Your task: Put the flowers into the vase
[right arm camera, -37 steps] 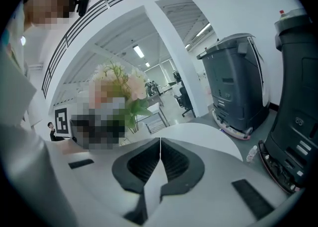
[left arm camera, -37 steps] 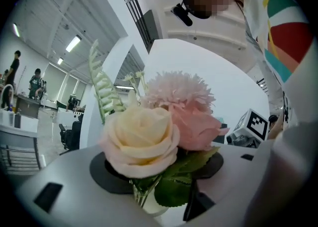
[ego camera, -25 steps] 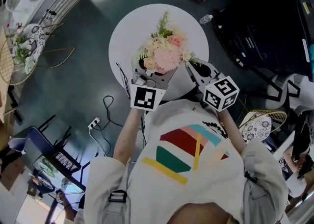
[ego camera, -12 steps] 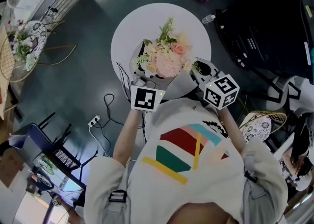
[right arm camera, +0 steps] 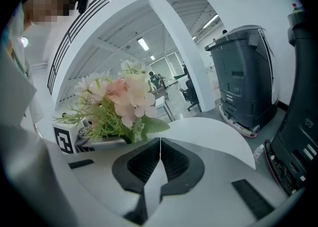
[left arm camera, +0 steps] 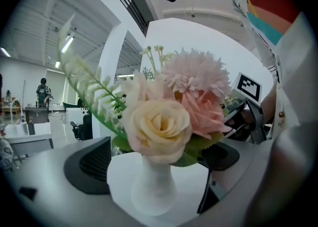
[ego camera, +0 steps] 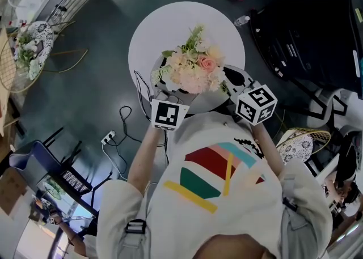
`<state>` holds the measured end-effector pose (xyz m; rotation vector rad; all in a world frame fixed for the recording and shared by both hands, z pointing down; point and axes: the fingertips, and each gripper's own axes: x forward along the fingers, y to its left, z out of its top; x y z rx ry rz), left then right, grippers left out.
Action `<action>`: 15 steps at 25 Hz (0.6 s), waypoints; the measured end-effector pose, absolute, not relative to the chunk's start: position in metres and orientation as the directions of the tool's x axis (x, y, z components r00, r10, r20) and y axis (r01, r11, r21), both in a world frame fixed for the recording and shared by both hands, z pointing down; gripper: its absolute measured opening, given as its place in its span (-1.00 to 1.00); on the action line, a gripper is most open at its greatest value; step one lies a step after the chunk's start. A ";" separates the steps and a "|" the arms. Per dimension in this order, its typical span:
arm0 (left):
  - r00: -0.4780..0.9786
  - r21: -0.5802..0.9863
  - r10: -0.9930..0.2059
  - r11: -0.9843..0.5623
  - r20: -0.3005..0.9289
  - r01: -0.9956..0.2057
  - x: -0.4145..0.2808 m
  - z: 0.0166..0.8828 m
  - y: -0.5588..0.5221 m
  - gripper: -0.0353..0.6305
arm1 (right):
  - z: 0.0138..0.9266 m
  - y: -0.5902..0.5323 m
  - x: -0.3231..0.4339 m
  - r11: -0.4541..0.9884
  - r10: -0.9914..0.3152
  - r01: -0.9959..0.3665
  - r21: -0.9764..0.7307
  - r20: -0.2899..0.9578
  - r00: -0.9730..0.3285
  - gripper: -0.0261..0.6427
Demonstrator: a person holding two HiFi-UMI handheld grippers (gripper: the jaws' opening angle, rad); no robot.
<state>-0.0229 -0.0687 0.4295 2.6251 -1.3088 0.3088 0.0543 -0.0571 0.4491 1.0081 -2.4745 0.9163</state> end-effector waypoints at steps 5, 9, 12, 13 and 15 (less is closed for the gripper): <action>0.585 0.127 -0.748 -0.577 0.314 -0.807 -0.027 0.454 -0.065 0.76 | 0.452 -0.059 0.053 0.544 -0.503 -0.710 -0.448 0.502 -0.703 -0.88; 0.580 0.142 -0.742 -0.569 0.337 -0.810 -0.030 0.464 -0.060 0.76 | 0.454 -0.057 0.053 0.542 -0.499 -0.710 -0.449 0.508 -0.702 -0.88; 0.572 0.150 -0.739 -0.559 0.356 -0.815 -0.034 0.472 -0.055 0.76 | 0.456 -0.055 0.054 0.539 -0.496 -0.712 -0.451 0.513 -0.700 -0.88; 0.572 0.149 -0.734 -0.561 0.366 -0.814 -0.035 0.476 -0.053 0.76 | 0.457 -0.054 0.054 0.538 -0.496 -0.712 -0.451 0.514 -0.700 -0.88; 0.586 0.169 -0.713 -0.570 0.384 -0.804 -0.036 0.483 -0.047 0.76 | 0.457 -0.053 0.054 0.537 -0.495 -0.713 -0.451 0.516 -0.700 -0.88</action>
